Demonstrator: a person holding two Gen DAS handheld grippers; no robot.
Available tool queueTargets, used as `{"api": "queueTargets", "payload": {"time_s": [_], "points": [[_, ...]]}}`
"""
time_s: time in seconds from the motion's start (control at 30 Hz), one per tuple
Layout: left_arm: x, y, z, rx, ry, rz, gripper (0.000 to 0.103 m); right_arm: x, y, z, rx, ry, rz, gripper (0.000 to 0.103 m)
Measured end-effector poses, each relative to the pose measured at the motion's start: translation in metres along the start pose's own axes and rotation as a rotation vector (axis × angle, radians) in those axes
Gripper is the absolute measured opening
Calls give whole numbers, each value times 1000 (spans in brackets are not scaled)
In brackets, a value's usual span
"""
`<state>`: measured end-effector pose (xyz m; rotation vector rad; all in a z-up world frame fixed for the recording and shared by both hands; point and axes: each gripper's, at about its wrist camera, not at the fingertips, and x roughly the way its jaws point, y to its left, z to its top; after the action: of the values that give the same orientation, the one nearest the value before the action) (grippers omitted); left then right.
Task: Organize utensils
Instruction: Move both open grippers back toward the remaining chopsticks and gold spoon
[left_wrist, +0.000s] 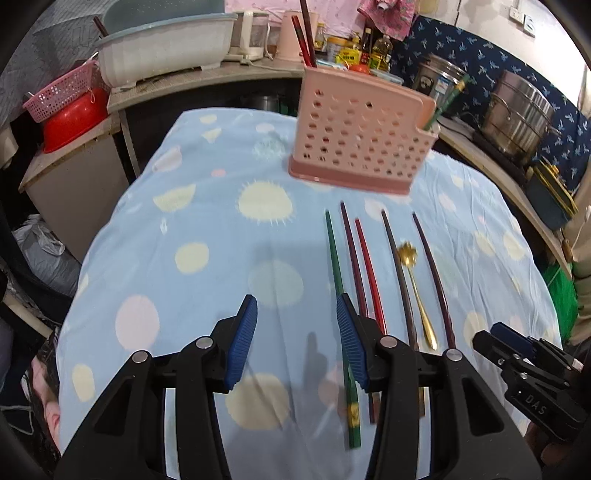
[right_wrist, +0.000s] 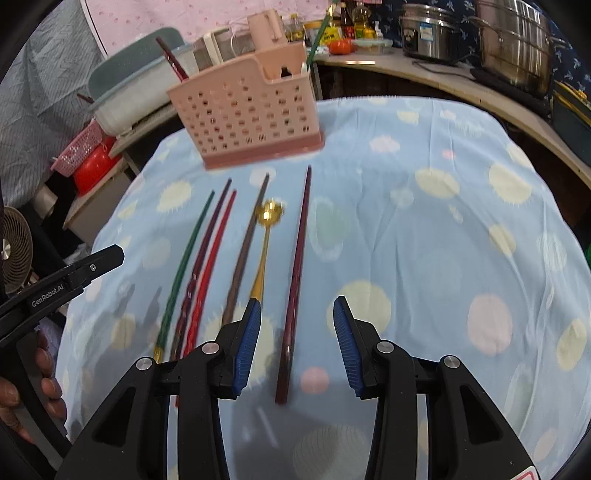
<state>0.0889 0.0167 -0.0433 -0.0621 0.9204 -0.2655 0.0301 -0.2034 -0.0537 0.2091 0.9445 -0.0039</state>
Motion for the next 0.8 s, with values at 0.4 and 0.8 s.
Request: {"api": "queueTargets", "payload": {"time_s": [0.4, 0.8], "points": [[6, -17, -50, 37, 87, -34, 43, 8, 7, -33, -22, 51, 4, 37], [9, -27, -65, 72, 113, -43, 48, 13, 8, -37, -39, 52, -17, 22]]}}
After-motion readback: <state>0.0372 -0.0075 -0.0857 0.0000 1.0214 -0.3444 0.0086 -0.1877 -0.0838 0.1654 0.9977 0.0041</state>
